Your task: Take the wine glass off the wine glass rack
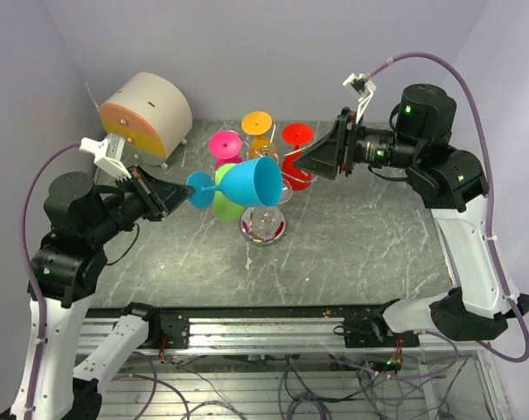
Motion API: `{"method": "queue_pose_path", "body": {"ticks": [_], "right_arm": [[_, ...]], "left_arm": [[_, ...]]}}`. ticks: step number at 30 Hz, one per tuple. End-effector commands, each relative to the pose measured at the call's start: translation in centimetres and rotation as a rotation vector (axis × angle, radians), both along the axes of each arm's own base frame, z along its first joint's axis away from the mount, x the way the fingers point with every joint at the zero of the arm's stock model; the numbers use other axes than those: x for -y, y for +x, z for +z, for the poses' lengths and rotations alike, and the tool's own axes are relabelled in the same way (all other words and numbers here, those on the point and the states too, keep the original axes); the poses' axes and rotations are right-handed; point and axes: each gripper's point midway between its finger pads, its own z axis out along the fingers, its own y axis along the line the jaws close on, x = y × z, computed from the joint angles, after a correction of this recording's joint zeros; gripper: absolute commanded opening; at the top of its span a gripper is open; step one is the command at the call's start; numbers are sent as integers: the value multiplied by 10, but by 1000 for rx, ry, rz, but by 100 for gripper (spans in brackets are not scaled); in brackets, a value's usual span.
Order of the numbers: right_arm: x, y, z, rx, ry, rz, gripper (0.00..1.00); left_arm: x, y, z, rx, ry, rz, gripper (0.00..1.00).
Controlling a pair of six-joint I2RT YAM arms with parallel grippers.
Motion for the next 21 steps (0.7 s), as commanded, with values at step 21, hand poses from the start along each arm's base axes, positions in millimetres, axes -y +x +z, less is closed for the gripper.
{"method": "queue_pose_path", "body": {"ticks": [21], "right_arm": [[-61,-3,-4,55,-63,-5,13]], "left_arm": [[4,11,25,60,3,-17,7]]}}
